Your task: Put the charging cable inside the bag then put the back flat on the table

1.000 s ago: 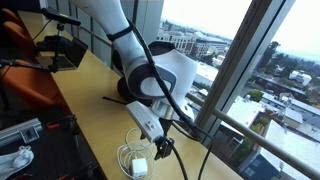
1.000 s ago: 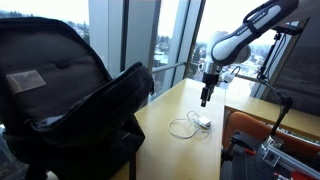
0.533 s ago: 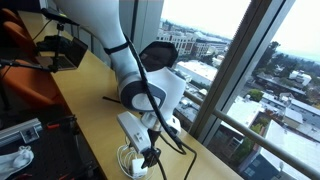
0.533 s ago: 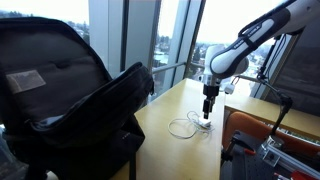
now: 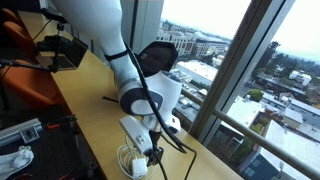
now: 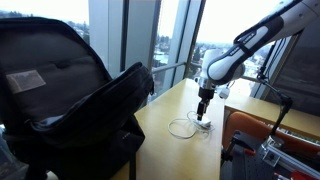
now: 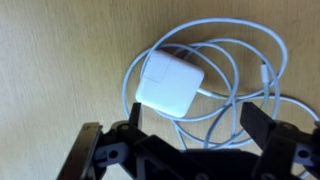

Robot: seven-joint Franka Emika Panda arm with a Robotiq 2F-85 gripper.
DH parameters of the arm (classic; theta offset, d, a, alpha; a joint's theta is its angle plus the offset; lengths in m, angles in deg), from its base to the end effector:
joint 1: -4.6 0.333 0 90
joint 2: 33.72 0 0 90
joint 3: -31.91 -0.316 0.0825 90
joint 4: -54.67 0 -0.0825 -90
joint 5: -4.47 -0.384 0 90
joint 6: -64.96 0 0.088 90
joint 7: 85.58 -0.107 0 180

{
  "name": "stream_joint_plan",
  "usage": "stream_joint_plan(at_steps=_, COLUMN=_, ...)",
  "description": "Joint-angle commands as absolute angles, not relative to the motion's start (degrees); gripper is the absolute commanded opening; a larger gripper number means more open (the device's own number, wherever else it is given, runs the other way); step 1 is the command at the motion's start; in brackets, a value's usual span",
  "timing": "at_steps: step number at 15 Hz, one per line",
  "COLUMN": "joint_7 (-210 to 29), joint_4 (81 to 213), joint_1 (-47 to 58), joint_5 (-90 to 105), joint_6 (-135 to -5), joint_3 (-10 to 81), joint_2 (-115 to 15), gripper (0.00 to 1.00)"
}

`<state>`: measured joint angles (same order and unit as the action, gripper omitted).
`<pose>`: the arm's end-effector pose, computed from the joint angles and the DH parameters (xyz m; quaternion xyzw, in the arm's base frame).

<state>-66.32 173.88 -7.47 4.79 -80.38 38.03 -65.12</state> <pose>0.5447 -0.1801 0.1527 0.9984 0.0182 -0.0517 0.0137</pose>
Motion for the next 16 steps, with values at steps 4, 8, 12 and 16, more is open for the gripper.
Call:
stream_joint_plan(at_steps=4, joint_7=-74.4, joint_4=172.75, joint_1=-5.83, joint_5=8.85, joint_6=-88.44, joint_3=40.49, joint_2=-68.98, gripper=1.0)
stream_joint_plan(at_steps=8, joint_7=-79.47, joint_4=172.44, joint_1=-4.55, joint_5=11.09, joint_6=-89.61, joint_3=42.76, joint_2=-70.26, gripper=1.0)
stream_joint_plan(at_steps=12, joint_7=-82.73, joint_4=174.04, joint_1=-3.08, joint_5=11.76, joint_6=-87.69, joint_3=43.76, joint_2=-68.3, gripper=1.0)
stream_joint_plan(at_steps=16, joint_7=-84.72, joint_4=175.52, joint_1=-1.33, joint_5=13.26, joint_6=-86.93, joint_3=44.66, joint_2=-66.75, gripper=1.0)
